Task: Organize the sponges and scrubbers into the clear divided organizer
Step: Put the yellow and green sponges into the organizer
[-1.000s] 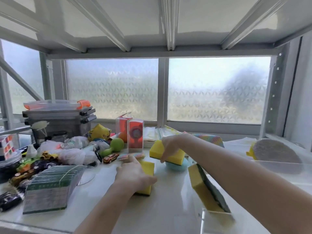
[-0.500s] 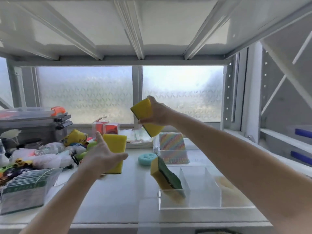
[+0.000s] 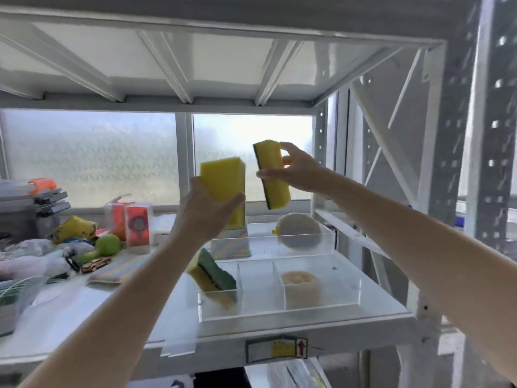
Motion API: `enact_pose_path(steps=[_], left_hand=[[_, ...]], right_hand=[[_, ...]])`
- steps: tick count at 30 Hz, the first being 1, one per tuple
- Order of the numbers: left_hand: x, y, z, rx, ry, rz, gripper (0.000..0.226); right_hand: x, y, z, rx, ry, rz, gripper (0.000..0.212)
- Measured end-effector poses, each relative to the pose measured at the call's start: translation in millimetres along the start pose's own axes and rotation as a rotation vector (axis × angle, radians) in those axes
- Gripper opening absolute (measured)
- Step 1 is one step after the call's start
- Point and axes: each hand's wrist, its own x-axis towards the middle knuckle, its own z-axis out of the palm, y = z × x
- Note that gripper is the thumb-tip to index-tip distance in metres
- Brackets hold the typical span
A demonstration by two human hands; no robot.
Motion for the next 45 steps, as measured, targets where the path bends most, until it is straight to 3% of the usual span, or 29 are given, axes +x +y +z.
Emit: enact_pose_path(steps=[6, 10, 17, 21, 28, 33, 43, 45], left_hand=[[-23.6, 34.8, 75.7, -0.145, -0.19, 0.034, 0.074], [-33.9, 44.2, 112.6, -0.198, -0.31, 0.042, 0.079], [-37.6, 27.1, 148.2, -0.338, -0.558, -0.108, 0.079], [-38.8, 21.7, 157.6, -0.446, -0.661, -0.186, 0.078], [-35.9, 13.4, 163.3, -0.477, -0.716, -0.17, 0.068], [-29.5, 7.1, 163.7, -0.466, -0.69, -0.155, 0.072], [-31.8, 8.3, 175.3, -0.339, -0.781, -0.134, 0.077], [-31.4, 7.7, 176.1, -0.311, -0.812, -0.128, 0.079]], right_hand=[[-43.5, 57.2, -45.7, 0.148, 0.001, 0.151, 0.076], [-61.5, 98.1, -53.8, 0.233, -0.019, 0.259, 0.082], [-91.3, 143.1, -37.8, 0.442, -0.02, 0.405, 0.058], [-100.6, 149.2, -28.6, 0.542, 0.039, 0.431, 0.06], [-96.0, 148.4, -16.8, 0.627, 0.15, 0.408, 0.008], [-91.5, 140.2, -4.4, 0.628, 0.189, 0.386, 0.012], [-103.7, 152.4, 2.0, 0.35, 0.176, 0.34, 0.013], [-105.6, 149.2, 2.1, 0.35, 0.148, 0.304, 0.022]])
